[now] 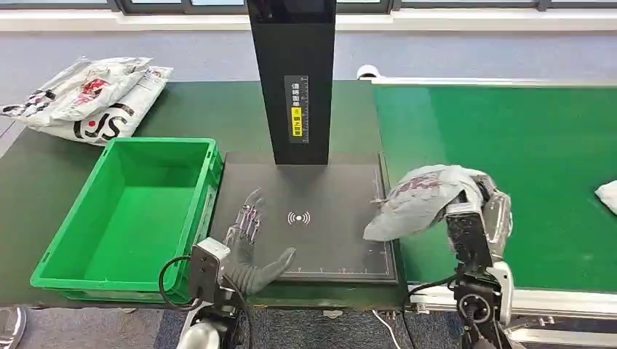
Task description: Moved the parcel from conveyor to table for the left to box.
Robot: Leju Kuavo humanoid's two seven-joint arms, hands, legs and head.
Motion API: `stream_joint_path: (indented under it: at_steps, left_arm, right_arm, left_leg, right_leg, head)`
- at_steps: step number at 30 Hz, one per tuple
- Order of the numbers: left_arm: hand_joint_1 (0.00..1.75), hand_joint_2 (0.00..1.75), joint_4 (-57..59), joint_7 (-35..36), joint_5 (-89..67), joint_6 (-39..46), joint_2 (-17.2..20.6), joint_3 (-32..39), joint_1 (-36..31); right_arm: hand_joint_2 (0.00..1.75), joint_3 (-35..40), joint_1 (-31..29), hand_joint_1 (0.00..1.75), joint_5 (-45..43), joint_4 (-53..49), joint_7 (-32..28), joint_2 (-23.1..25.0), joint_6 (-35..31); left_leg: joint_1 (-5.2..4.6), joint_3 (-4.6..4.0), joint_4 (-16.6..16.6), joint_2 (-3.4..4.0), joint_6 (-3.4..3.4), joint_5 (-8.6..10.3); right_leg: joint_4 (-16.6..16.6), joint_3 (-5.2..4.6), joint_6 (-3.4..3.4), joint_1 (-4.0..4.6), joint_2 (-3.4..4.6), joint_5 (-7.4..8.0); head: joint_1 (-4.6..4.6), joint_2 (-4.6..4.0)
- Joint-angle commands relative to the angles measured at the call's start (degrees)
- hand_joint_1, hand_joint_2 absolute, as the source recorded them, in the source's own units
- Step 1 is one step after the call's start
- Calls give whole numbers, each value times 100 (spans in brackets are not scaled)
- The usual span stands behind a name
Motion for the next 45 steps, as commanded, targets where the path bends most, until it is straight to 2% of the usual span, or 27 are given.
stream_joint_path:
  at_steps: [1, 3, 6, 10, 24, 26, 35, 38, 39, 40, 45]
  left_arm:
    - [0, 175, 532, -7, 41, -43, -15, 160, -285]
    - [0, 175, 556, -13, 59, -57, 0, 133, -319]
    - [0, 175, 737, -107, 197, -100, 42, 47, -487]
    - [0, 175, 811, -176, 282, -121, 80, -43, -539]
    - [0, 175, 812, -181, 296, -122, 79, -72, -540]
    - [0, 175, 830, -191, 325, -129, 83, -113, -555]
    - [0, 175, 951, -182, 433, -154, 115, -233, -783]
    - [0, 175, 1053, -139, 478, -161, 107, -273, -912]
    - [0, 175, 1054, -132, 487, -160, 108, -276, -917]
    - [0, 175, 1050, -131, 490, -160, 116, -276, -915]
    - [0, 175, 1036, -126, 496, -162, 144, -269, -899]
  right_arm:
    - [175, 749, -191, 175, 8, -347, 101, -155, -35]
    - [175, 893, -192, 175, 65, -338, 56, -223, 42]
    - [175, 1596, -183, 175, 282, -195, 92, -300, 414]
    - [175, 2144, -236, 175, 329, 52, 75, -439, 493]
    - [175, 2195, -384, 175, 298, 125, 48, -481, 511]
    - [175, 2306, -560, 175, 294, 277, 46, -513, 601]
    - [175, 2253, -1406, 175, 91, 2233, 160, -173, 666]
    - [175, 2097, -1659, 175, 52, 3122, 90, -8, 298]
    - [175, 2050, -1700, 168, 100, 3286, 48, 2, 145]
    - [175, 2012, -1708, 0, 225, 3409, 119, -22, -9]
    - [175, 1842, -1619, 0, 177, 3557, 178, -61, -36]
  left_leg:
    - [3, 9, -7, 6, 0, 3]
    - [0, 4, -3, 0, 2, 1]
    - [1, 8, -5, 10, 2, 1]
    - [7, 22, -15, 18, 0, 1]
    - [4, 8, -6, 3, 2, 1]
    - [2, 9, -7, 6, 2, 1]
    - [6, 22, -18, 23, 1, 10]
    - [5, 17, -11, 9, 1, 7]
    - [3, 15, -11, 5, 5, 9]
    - [4, 22, -14, 13, 5, 9]
    - [6, 25, -17, -2, 5, 10]
  right_leg:
    - [-9, 10, -3, 5, -1, 5]
    - [-5, 6, -1, 3, -1, 2]
    - [-7, 8, -1, 3, 8, 4]
    - [-19, 21, -6, 9, 12, 8]
    - [-10, 12, -1, 5, 1, 4]
    - [-9, 11, -1, 3, 4, 4]
    - [-26, 21, -3, 8, 15, 17]
    - [-16, 18, -2, 8, 4, 10]
    - [-13, 18, -1, 6, 3, 8]
    - [-18, 24, -2, 8, 8, 10]
    - [-24, 31, -1, 9, -8, 7]
  head:
    - [0, 2]
    - [0, 2]
    - [0, 0]
    - [0, 2]
    - [0, 2]
    - [0, 0]
    - [0, 2]
    - [0, 0]
    - [0, 0]
    - [0, 2]
    - [0, 2]
